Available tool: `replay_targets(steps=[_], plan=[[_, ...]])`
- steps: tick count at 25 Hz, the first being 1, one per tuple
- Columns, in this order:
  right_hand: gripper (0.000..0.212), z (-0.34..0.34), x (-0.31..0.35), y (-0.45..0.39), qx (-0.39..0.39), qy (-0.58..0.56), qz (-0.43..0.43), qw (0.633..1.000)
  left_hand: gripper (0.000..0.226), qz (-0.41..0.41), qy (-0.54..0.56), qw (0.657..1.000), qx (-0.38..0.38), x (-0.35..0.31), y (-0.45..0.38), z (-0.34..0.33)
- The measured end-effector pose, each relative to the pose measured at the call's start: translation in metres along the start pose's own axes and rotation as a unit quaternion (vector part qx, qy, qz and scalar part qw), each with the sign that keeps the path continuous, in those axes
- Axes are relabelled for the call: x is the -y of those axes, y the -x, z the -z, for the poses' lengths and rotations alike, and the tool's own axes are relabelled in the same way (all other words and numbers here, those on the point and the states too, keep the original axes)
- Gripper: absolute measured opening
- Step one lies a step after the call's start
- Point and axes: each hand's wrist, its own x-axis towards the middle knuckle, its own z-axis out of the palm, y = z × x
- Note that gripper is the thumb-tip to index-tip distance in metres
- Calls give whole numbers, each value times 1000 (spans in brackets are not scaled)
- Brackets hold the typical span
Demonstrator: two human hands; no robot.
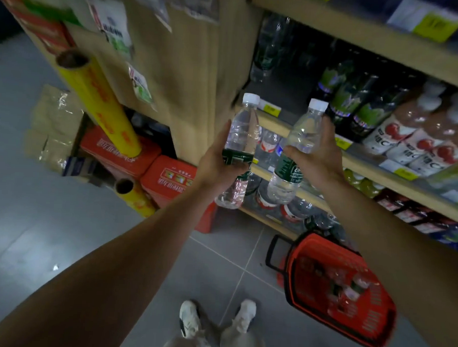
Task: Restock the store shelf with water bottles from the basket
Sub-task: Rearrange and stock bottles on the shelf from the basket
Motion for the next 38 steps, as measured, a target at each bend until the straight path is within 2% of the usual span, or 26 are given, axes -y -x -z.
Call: replay_targets(steps=[4,8,12,17,20,23,28,33,36,38], plan=[[91,-6,8,-75,-65,-56,40,995,98,-27,6,999,-17,-4,-41,-6],[87,-5,17,-144,-69,-48,56,995,87,-35,-8,998,-46,-14,-82,-21],[88,-8,17,-192,-103,-71,75,989,103,-27,1,998,-65,-18,-116,-27],[72,-13,32,-236,-191,-95,68,975,100,-38,-47,993,-100,-16,-146,-30],[73,-27,31,-248,-195,-42,115,973,98,-49,-67,989,-123,-8,-163,-35],[87,-48,11,-250,-193,-4,147,970,98,-43,-82,989,-115,5,-181,-43],[95,-71,-15,-254,-184,-26,174,967,94,-44,-43,989,-131,16,-211,-47],[106,-76,-32,-251,-173,-57,158,970,95,-82,-34,989,-120,19,-226,-50],[111,-72,-37,-241,-199,-24,183,963,98,-85,-14,989,-117,25,-232,-51],[113,-76,-39,-238,-189,7,195,962,97,-98,-20,987,-125,27,-235,-52]])
